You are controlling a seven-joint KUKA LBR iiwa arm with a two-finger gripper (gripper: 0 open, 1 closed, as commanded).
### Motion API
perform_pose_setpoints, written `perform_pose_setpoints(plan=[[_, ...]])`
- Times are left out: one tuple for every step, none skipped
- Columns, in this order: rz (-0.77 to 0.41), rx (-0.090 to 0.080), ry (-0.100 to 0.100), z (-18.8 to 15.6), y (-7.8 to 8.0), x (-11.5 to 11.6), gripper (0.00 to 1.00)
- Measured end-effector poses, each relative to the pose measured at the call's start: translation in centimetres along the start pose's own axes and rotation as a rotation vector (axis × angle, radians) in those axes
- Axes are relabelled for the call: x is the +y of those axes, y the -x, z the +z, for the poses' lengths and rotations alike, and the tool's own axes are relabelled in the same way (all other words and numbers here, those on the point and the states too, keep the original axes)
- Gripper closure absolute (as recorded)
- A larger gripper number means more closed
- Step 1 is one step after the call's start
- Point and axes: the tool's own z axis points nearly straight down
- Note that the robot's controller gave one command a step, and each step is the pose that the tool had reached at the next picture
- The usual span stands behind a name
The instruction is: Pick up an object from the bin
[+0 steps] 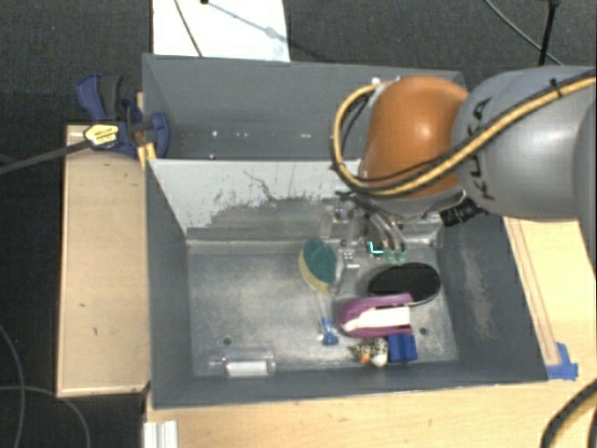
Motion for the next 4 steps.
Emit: perform_pose_setpoints(plan=[[0.084,-0.009,0.003,8.36,1.9,-0.75,0.0],[0.311,0.012,0.006,9.15,1.92,-1.5,0.0],[0.438,0.006,0.005,9.18,1.5,-1.18,0.0],[0.432,0.005,0.004,9.24,1.52,-0.63,0.0]])
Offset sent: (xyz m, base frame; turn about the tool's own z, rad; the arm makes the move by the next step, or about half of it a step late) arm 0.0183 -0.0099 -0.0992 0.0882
